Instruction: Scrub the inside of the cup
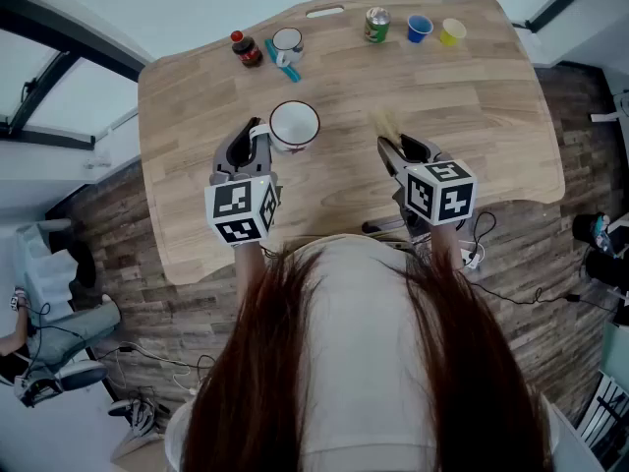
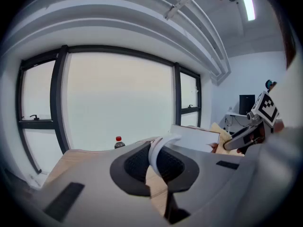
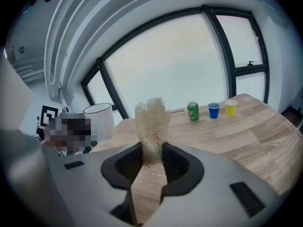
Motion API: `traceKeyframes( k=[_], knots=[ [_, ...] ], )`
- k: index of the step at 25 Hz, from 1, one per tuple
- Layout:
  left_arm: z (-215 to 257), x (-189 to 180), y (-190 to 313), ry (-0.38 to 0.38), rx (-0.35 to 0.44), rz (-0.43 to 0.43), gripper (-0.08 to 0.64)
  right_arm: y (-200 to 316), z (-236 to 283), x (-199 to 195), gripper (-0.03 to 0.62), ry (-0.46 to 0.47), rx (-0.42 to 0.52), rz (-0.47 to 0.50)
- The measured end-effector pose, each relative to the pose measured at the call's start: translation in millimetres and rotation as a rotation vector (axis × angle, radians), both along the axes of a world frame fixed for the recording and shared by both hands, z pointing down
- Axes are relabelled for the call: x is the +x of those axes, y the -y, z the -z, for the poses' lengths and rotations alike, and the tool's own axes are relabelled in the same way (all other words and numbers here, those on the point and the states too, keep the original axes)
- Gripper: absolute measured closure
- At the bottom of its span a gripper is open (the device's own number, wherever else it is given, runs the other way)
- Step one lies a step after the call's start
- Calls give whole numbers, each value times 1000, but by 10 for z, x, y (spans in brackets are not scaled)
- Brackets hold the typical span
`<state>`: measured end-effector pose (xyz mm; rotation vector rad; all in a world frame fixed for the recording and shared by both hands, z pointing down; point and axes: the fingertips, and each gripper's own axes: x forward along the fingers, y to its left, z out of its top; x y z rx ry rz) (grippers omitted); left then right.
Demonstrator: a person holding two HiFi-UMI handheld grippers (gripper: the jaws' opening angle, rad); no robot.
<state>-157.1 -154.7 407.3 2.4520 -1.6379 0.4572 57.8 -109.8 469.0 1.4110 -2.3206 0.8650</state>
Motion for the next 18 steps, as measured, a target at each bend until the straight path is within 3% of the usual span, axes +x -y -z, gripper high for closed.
traceKeyframes(
  k=[9,18],
  knots=[
    [-60,15,33,16,-16,5,537,6,15,-60,474,35,-12,6],
    [-169,103,27,78,-51,9,537,-44,199,-254,474,7,43,127]
  ],
)
